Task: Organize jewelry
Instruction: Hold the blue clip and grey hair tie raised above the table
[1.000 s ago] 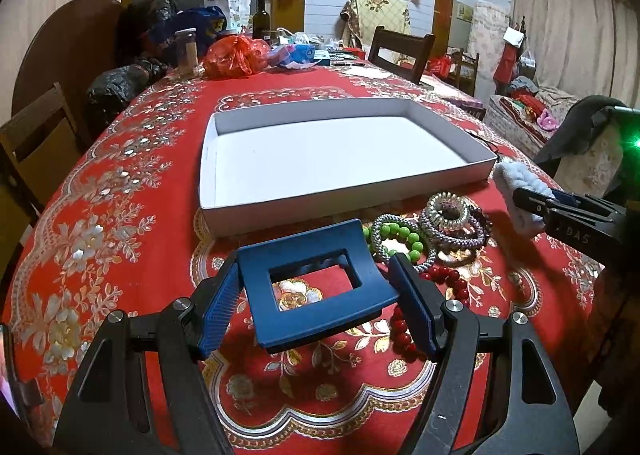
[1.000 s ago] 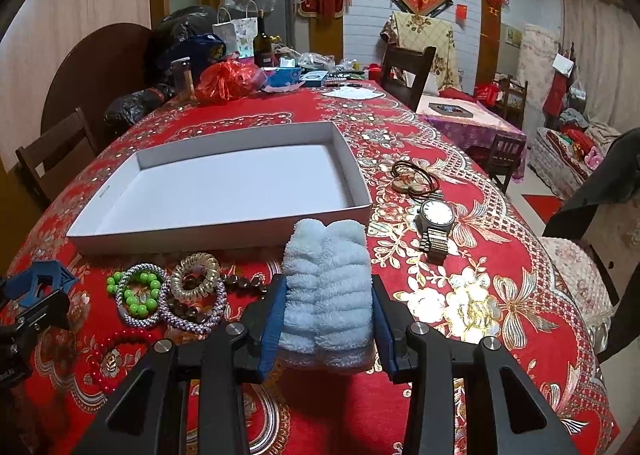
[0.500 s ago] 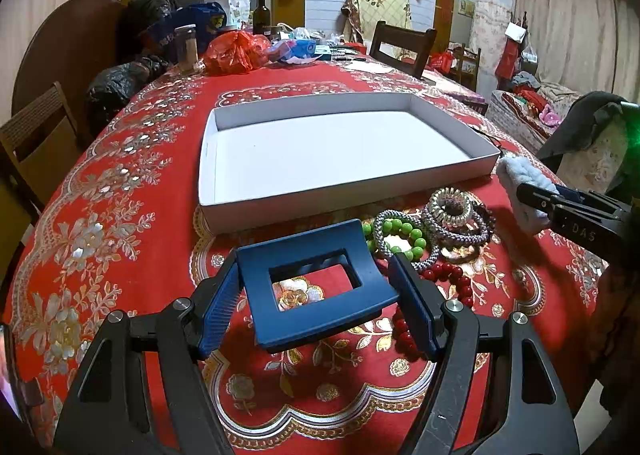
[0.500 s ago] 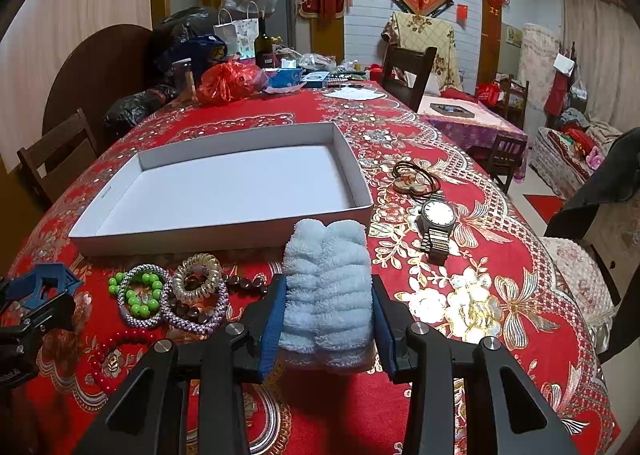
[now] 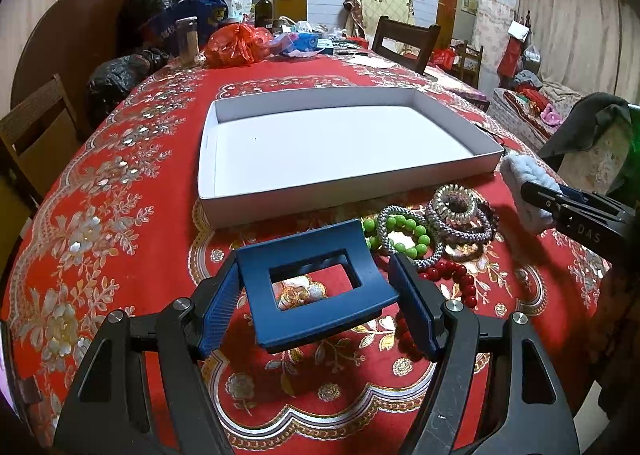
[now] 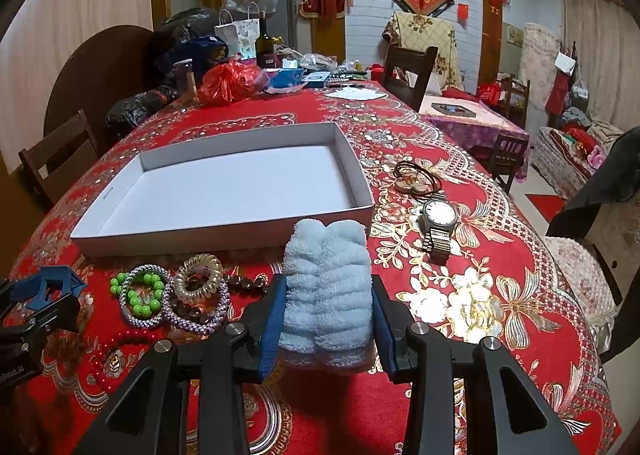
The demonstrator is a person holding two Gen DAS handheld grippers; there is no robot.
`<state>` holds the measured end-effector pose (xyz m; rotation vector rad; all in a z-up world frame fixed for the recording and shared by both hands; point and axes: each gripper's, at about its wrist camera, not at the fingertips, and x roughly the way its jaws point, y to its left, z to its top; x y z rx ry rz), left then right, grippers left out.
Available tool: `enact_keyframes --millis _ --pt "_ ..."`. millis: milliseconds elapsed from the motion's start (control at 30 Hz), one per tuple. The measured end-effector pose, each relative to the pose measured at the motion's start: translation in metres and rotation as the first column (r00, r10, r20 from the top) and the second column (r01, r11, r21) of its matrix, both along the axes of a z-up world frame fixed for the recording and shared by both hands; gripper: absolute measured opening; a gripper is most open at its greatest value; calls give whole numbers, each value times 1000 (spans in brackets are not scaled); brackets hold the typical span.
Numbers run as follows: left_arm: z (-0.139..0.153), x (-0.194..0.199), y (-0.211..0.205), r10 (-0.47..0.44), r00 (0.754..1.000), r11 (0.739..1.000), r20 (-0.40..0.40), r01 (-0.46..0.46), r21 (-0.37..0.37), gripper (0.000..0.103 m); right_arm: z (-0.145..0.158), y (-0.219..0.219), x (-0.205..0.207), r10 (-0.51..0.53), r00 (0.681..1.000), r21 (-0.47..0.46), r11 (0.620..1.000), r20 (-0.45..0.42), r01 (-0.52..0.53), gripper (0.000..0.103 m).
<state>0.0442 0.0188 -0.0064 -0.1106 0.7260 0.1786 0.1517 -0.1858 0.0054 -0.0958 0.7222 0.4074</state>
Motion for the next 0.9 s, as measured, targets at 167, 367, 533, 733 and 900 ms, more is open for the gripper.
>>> enact_keyframes --millis 167,367,533,733,900 --pt "-1 1 2 5 1000 1000 -2 -5 -4 73 0 -1 0 -1 1000 4 1000 -1 1 38" --pt "-2 2 3 5 1000 1000 -2 -5 -5 73 1 -1 0 -2 1000 4 1000 1 2 38" --pt "-2 2 3 6 1000 1000 -2 -6 -5 73 1 -1 0 -2 1000 3 1000 0 2 38" --pt "-1 2 3 5 1000 1000 -2 -5 -5 73 0 -2 0 -2 1000 2 1000 0 2 38" --pt "-2 2 4 5 1000 1000 -3 -5 -5 73 -1 -2 0 -1 1000 1 1000 -4 1 38"
